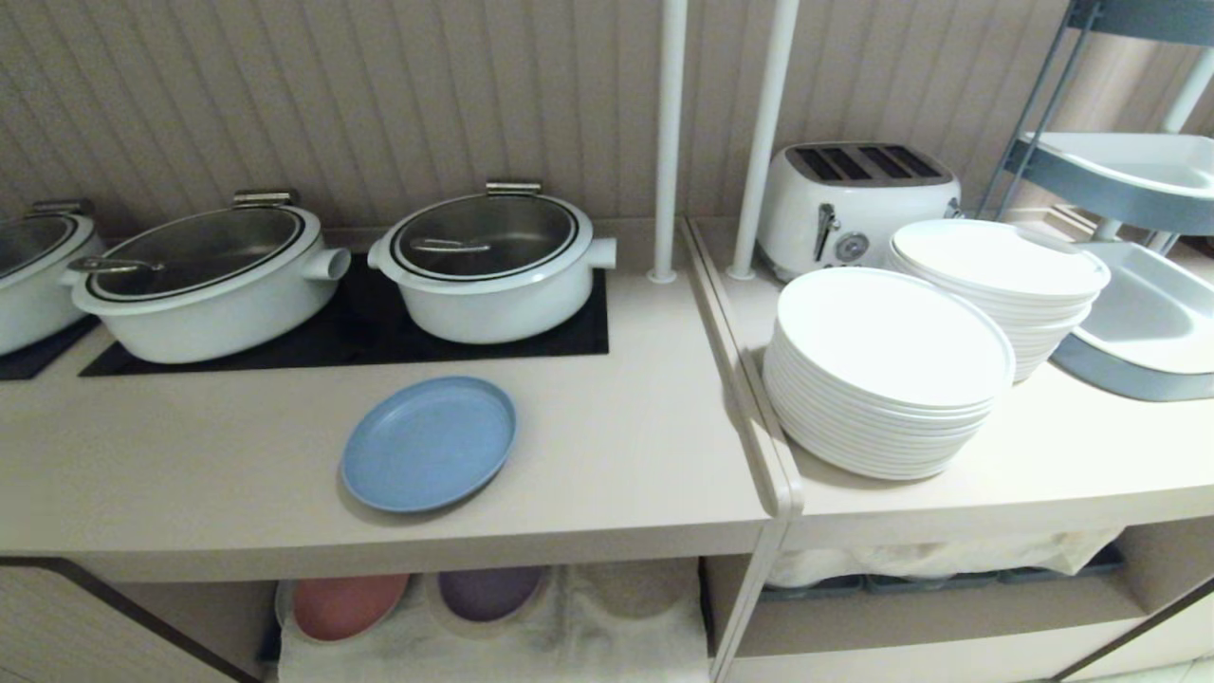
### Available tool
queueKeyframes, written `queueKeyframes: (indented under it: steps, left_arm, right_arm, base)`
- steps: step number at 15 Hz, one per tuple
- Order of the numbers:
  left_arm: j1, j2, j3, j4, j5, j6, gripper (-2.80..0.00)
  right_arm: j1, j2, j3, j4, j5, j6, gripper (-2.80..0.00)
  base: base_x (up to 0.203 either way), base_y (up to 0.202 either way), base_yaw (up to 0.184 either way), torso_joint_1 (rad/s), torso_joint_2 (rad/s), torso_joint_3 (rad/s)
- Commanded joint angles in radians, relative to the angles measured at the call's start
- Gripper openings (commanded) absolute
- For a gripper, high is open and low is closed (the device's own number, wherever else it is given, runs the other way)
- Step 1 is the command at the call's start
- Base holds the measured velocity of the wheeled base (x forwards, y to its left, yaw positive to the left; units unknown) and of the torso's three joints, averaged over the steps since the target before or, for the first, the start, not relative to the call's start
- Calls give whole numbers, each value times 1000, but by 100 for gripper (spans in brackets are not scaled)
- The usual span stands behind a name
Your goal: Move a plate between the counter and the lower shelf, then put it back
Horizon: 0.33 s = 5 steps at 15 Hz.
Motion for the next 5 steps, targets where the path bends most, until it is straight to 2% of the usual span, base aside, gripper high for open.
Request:
queueKeyframes:
  steps: [1, 5]
  left_arm:
    - [0, -1, 0, 0, 0, 0, -280]
    - [0, -1, 0, 0, 1, 0, -280]
  right_arm:
    - [0, 0, 0, 0, 0, 2, -280]
    - [0, 0, 0, -2, 0, 3, -280]
  base:
    - [0, 0, 0, 0, 0, 0]
    - [0, 0, 0, 0, 0, 0]
